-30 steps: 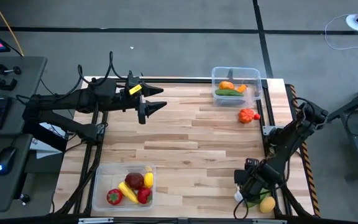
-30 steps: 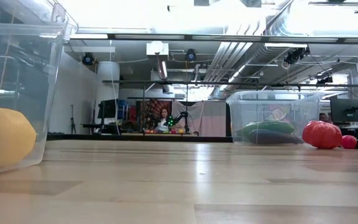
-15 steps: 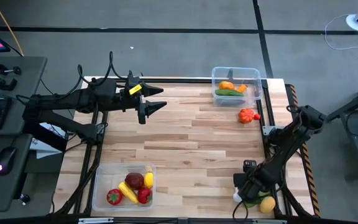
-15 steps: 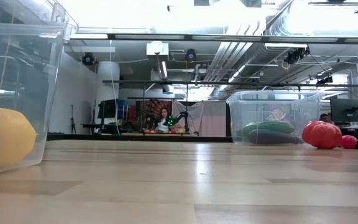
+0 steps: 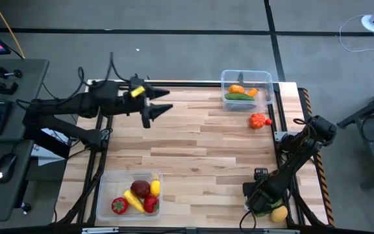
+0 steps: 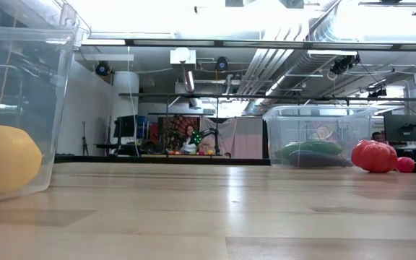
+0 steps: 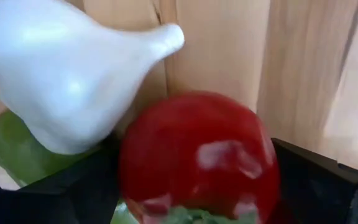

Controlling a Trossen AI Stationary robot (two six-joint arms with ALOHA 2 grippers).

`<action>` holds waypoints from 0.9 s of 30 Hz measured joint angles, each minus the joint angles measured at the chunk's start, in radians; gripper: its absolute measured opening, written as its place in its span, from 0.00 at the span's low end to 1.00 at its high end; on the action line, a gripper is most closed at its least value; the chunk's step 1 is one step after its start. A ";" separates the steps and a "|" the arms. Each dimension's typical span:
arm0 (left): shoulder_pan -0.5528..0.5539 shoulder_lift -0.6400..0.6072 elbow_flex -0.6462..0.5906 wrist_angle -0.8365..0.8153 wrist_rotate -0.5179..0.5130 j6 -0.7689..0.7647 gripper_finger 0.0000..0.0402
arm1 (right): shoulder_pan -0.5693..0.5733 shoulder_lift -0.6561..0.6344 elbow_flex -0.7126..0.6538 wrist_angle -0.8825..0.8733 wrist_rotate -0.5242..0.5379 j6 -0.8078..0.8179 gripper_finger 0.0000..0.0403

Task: Sort produce into baskets
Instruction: Put the red tomato into the bottom transparent bin

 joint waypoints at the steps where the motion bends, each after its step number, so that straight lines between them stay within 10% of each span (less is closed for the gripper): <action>1: 0.005 -0.010 0.000 0.018 0.001 0.000 0.75 | 0.000 0.000 0.009 -0.021 -0.003 0.000 0.91; 9: 0.059 -0.163 0.001 0.196 0.000 0.045 0.75 | -0.030 0.000 0.174 -0.272 0.095 -0.062 0.73; 18: 0.075 -0.317 0.002 0.180 -0.004 0.045 0.75 | -0.145 -0.001 0.413 -0.471 0.506 -0.115 0.68; 27: 0.075 -0.337 0.002 0.143 -0.004 0.018 0.75 | -0.364 -0.002 0.448 -0.015 0.614 -0.406 0.68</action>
